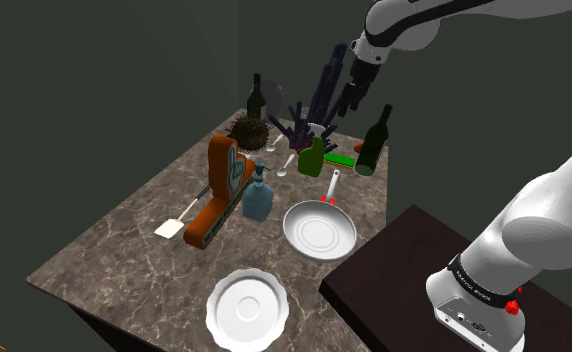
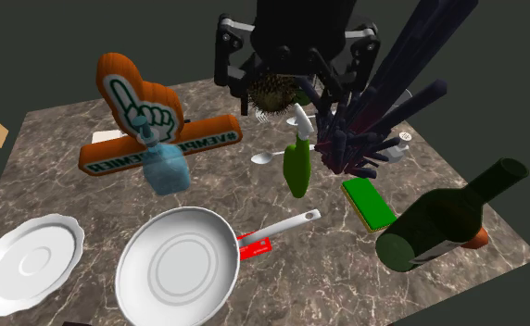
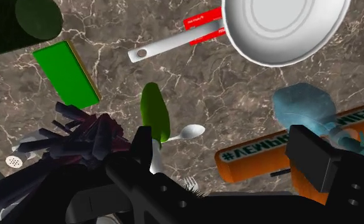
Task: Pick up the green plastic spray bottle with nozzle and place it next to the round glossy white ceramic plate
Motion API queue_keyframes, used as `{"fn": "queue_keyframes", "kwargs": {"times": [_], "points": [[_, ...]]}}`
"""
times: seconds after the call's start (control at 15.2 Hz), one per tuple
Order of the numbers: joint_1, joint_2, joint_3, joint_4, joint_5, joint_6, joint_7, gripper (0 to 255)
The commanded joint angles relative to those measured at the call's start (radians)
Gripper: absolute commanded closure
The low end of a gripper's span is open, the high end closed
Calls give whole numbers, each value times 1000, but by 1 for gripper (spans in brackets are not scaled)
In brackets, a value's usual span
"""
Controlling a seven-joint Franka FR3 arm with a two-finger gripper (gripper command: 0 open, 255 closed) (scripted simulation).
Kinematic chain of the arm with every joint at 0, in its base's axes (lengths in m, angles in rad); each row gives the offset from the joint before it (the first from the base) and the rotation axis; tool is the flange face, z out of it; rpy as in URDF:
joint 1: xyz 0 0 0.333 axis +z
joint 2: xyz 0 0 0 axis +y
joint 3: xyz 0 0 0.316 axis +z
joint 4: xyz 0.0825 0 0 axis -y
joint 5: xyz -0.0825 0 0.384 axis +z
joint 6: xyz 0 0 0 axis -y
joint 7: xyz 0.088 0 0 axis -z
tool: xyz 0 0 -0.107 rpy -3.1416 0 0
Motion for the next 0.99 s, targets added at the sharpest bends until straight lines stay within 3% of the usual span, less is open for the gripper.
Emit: {"fn": "queue_keyframes", "kwargs": {"times": [0.0, 0.59, 0.92], "points": [[0, 79, -7, 40, 11, 33, -37, 0], [-29, 435, -9, 305, 64, 92, -180, 0], [-32, 480, -3, 305, 74, 136, -190, 0]]}}
